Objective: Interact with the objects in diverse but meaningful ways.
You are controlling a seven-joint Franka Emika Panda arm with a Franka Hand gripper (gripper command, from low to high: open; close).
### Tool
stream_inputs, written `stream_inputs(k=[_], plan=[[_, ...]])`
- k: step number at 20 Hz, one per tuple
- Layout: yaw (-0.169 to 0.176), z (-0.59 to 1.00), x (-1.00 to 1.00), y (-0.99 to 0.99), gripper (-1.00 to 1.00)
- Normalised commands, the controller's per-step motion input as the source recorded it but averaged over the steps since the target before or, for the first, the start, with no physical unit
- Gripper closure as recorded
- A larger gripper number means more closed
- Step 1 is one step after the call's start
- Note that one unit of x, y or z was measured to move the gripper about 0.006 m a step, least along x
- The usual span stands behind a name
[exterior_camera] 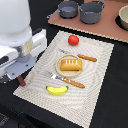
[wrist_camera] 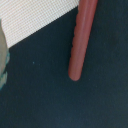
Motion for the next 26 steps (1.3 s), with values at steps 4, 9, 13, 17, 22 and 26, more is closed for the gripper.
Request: stream_inputs(k=[4,9,13,17,22,26], plan=[[-0.08,-0.58,-0.72,0.0,-1.0],[-0.077,-0.56,-0.67,0.0,-1.0],[-0.072,-0.49,-0.59,0.0,-1.0],[-0.056,-0.24,-0.22,0.05,-1.0],[-0.024,-0.1,-0.06,0.1,1.0],[-0.006,-0.06,-0.01,0.11,1.0]])
